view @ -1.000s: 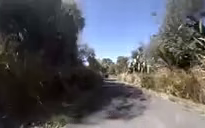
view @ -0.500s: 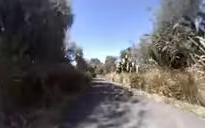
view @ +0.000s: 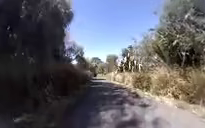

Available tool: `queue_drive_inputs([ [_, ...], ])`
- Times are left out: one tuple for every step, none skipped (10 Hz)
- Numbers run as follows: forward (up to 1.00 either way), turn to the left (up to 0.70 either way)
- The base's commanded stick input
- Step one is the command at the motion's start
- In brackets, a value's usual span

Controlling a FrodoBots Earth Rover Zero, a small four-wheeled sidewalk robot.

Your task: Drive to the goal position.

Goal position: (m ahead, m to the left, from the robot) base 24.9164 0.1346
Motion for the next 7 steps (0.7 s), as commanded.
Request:
queue_drive_inputs([
  [0.85, 0.0],
  [0.85, 0.0],
  [0.85, 0.0],
  [0.85, 0.0],
  [0.85, 0.0],
  [0.85, 0.0],
  [0.85, 0.0],
])
